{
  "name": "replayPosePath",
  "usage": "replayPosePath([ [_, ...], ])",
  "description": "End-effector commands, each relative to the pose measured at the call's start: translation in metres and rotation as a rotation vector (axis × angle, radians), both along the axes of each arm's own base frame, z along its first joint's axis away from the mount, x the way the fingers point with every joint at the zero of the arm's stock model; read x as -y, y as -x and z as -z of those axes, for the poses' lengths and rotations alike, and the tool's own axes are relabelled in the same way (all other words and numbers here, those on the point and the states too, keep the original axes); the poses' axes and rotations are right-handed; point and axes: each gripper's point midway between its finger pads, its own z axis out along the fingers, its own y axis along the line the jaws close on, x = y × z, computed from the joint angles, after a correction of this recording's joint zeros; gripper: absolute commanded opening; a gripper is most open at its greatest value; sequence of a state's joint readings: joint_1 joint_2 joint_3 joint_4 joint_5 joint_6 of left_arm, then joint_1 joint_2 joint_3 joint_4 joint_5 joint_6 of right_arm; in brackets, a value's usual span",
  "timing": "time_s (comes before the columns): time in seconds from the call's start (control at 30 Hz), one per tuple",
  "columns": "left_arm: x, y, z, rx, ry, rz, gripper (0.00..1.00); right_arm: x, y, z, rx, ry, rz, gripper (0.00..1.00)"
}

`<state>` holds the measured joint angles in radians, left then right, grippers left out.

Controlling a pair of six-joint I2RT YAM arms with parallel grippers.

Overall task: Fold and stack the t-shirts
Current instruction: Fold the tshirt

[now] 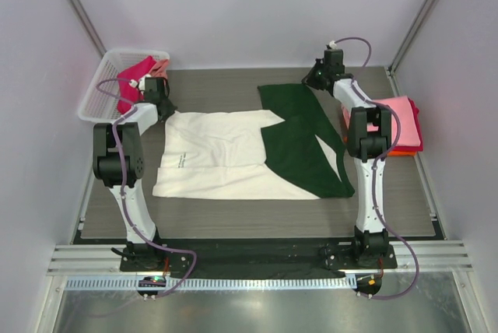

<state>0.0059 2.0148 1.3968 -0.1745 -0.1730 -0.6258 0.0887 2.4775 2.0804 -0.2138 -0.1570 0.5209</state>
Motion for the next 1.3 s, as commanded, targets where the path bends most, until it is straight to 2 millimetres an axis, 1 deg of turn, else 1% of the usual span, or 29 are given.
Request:
replayPosePath([
  [0.0,-0.008,-0.006,-0.03,0.066,-0.038,-0.013,0.0,-0.011,-0.004,-0.107,0.219,-0.059,-0.05,0.01],
  [0.03,-0.009,-0.005,-0.032,0.068,-0.042,-0.013,0.0,-0.01,0.0,-0.104,0.213,-0.066,-0.05,0.01],
  [0.13,-0.009,-0.002,-0.032,0.075,-0.05,-0.004,0.0,-0.002,0.005,-0.117,0.237,-0.11,-0.047,0.01],
  [0.17,-0.009,-0.002,-0.035,0.085,-0.05,0.0,0.0,-0.001,0.005,-0.122,0.253,-0.12,-0.05,0.01],
  [0.23,-0.006,0.0,-0.035,0.094,-0.042,0.014,0.0,0.003,0.01,-0.124,0.251,-0.15,-0.053,0.01],
  [0.3,-0.004,-0.002,-0.04,0.116,-0.039,0.029,0.0,0.002,0.014,-0.125,0.257,-0.172,-0.073,0.01],
  [0.4,-0.002,0.001,-0.04,0.119,-0.039,0.045,0.0,0.001,0.019,-0.129,0.263,-0.18,-0.092,0.01],
  [0.43,-0.002,0.001,-0.042,0.126,-0.041,0.048,0.0,0.001,0.023,-0.126,0.254,-0.187,-0.098,0.01],
  [0.47,-0.001,0.002,-0.042,0.131,-0.041,0.052,0.0,0.001,0.025,-0.134,0.272,-0.19,-0.105,0.01],
  [0.5,0.0,0.004,-0.044,0.137,-0.042,0.062,0.0,0.001,0.03,-0.129,0.259,-0.194,-0.109,0.01],
  [0.53,0.0,0.003,-0.046,0.157,-0.042,0.068,0.0,0.001,0.033,-0.131,0.261,-0.206,-0.121,0.01],
  [0.57,0.004,0.002,-0.048,0.171,-0.033,0.087,0.0,0.001,0.036,-0.141,0.28,-0.211,-0.129,0.01],
  [0.6,0.005,0.005,-0.049,0.186,-0.038,0.1,0.0,0.0,0.04,-0.139,0.271,-0.217,-0.137,0.01],
  [0.67,0.005,0.0,-0.056,0.239,-0.043,0.107,0.0,0.0,0.045,-0.145,0.278,-0.221,-0.157,0.01],
  [0.7,0.005,0.001,-0.057,0.249,-0.047,0.107,0.0,-0.001,0.048,-0.152,0.289,-0.22,-0.163,0.01],
  [0.77,0.005,0.001,-0.062,0.279,-0.055,0.111,0.0,-0.004,0.054,-0.152,0.286,-0.221,-0.183,0.01],
  [0.8,0.005,0.002,-0.062,0.285,-0.057,0.108,0.0,-0.004,0.056,-0.158,0.294,-0.222,-0.188,0.01],
  [0.87,0.004,0.005,-0.065,0.307,-0.057,0.103,0.0,-0.006,0.062,-0.156,0.287,-0.23,-0.206,0.01],
  [0.9,0.004,0.006,-0.066,0.313,-0.057,0.103,0.0,-0.007,0.065,-0.152,0.276,-0.235,-0.211,0.01],
  [0.97,0.004,0.01,-0.07,0.322,-0.057,0.104,0.0,-0.009,0.071,-0.155,0.278,-0.239,-0.223,0.01],
  [1.03,0.004,0.012,-0.075,0.346,-0.059,0.102,0.0,-0.012,0.079,-0.153,0.267,-0.244,-0.247,0.01],
  [1.1,0.004,0.019,-0.077,0.362,-0.06,0.101,0.0,-0.013,0.085,-0.148,0.258,-0.243,-0.259,0.01],
  [1.13,0.004,0.019,-0.08,0.374,-0.062,0.102,0.0,-0.014,0.088,-0.149,0.257,-0.242,-0.265,0.01],
  [1.17,0.004,0.023,-0.076,0.369,-0.062,0.102,0.0,-0.015,0.091,-0.153,0.263,-0.242,-0.27,0.01],
  [1.2,0.004,0.025,-0.082,0.384,-0.062,0.103,0.0,-0.014,0.094,-0.15,0.257,-0.241,-0.272,0.01],
  [1.23,0.004,0.027,-0.083,0.393,-0.064,0.104,0.0,0.001,0.093,-0.15,0.256,-0.242,-0.245,0.01],
  [1.27,0.006,0.028,-0.083,0.397,-0.06,0.113,0.0,0.002,0.095,-0.151,0.257,-0.244,-0.245,0.01],
])
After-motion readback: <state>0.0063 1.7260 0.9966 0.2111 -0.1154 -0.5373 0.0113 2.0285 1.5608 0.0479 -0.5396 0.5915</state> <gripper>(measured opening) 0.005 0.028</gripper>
